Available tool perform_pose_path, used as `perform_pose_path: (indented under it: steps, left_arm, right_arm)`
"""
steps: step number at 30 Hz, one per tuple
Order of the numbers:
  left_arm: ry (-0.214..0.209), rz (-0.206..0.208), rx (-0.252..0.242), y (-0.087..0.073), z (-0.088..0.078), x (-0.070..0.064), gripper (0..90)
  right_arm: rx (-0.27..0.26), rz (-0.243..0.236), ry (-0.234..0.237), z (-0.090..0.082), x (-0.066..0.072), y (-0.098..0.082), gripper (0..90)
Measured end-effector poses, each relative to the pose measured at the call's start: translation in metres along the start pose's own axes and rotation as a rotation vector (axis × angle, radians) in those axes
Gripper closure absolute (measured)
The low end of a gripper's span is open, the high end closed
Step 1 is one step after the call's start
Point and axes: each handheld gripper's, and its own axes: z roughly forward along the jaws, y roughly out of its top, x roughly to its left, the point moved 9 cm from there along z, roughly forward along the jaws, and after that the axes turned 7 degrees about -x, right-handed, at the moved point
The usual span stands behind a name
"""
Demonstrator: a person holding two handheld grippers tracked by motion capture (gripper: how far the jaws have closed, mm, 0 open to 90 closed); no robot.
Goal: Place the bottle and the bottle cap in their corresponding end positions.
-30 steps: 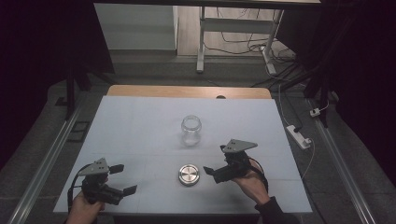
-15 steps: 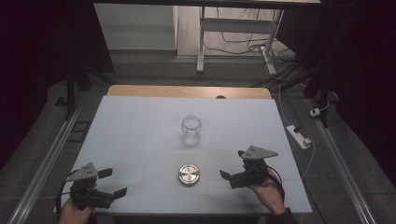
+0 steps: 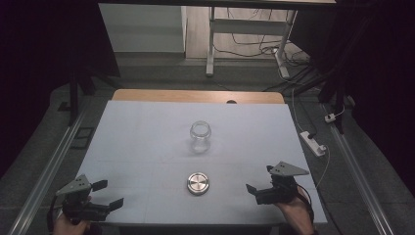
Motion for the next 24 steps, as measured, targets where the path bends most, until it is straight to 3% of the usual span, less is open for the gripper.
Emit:
perform_pose_path:
  steps: [12, 24]
  left_arm:
    - [0.04, -0.019, 0.009, -0.008, -0.005, 0.009, 0.0]
    - [0.087, -0.038, 0.043, -0.018, -0.012, 0.017, 0.0]
  right_arm:
    - [0.022, 0.057, -0.072, -0.023, -0.019, -0.026, 0.0]
    - [0.068, 0.112, -0.127, -0.042, -0.028, -0.05, 0.0]
